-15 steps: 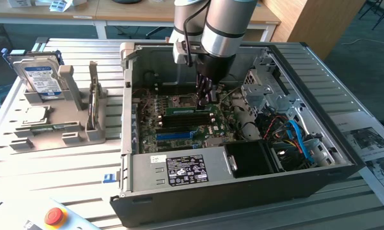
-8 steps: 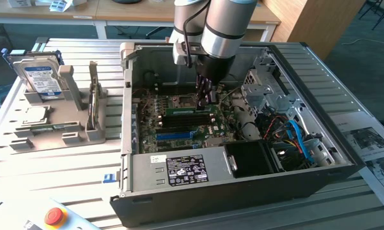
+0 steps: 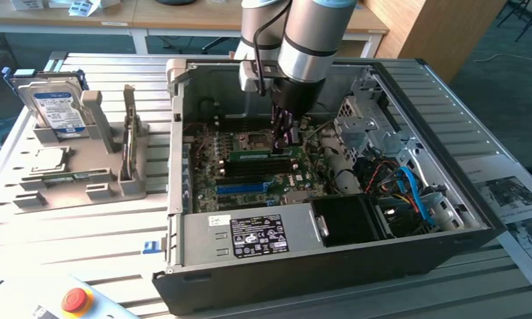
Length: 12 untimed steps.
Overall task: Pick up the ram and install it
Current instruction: 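Insert the ram into the slot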
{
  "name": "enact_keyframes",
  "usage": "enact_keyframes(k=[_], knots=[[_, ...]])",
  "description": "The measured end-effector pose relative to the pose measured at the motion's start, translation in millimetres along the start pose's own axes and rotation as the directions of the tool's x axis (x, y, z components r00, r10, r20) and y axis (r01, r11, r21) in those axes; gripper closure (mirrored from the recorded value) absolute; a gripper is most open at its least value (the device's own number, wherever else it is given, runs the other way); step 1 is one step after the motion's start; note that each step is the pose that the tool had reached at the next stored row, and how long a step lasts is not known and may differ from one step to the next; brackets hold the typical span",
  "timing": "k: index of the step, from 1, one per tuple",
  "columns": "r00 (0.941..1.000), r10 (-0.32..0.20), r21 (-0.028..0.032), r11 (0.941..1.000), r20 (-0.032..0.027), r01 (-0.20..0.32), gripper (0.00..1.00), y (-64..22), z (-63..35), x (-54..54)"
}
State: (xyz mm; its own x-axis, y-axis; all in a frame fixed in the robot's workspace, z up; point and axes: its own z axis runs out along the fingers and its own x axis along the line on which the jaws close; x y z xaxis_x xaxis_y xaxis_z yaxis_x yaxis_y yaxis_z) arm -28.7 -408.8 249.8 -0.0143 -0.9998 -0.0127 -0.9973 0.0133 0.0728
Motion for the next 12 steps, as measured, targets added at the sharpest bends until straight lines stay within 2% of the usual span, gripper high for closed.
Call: enact_keyframes(k=[9,12], knots=[[1.0,0.0,0.0,1.0,-0.0002,0.0,0.88,0.7,0.3,3.1],[1.0,0.0,0.0001,1.0,-0.0003,0.0,0.88,0.4,4.3,3.2]])
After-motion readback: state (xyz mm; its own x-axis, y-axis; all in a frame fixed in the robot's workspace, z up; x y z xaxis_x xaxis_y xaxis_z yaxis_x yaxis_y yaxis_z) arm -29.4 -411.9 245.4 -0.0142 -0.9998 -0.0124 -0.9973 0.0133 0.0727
